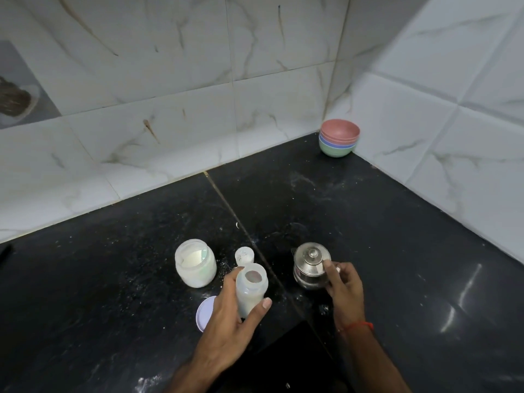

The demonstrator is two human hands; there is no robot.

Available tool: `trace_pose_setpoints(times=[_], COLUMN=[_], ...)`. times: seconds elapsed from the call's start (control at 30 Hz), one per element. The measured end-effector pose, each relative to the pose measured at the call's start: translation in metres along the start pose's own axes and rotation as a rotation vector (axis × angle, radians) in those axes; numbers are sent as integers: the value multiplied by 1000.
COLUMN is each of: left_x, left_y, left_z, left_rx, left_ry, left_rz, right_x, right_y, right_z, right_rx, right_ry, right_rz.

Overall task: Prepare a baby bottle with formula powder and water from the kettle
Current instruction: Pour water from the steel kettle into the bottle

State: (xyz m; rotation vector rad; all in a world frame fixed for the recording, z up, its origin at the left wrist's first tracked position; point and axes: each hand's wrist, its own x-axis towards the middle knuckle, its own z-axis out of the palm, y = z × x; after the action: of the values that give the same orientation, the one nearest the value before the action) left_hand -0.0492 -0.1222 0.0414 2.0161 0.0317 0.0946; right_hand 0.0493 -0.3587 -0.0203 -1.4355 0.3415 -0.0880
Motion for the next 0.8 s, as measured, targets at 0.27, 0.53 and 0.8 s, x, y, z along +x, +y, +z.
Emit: trace_pose_setpoints(times=[0.27,0.53,0.8], left_x=[1,5,7], left_y=[-4,2,10], left_z=[-2,4,5], left_rx=[52,100,62], left_ry=[60,35,7], left_rz=[-38,-19,18], right_x=[-10,-32,-49], right_y=[-85,-164,-198], right_z=[6,20,38], right_rx=[114,-354,-763], right_ry=[-179,-410,-518], right_rz=[-202,-481,-840])
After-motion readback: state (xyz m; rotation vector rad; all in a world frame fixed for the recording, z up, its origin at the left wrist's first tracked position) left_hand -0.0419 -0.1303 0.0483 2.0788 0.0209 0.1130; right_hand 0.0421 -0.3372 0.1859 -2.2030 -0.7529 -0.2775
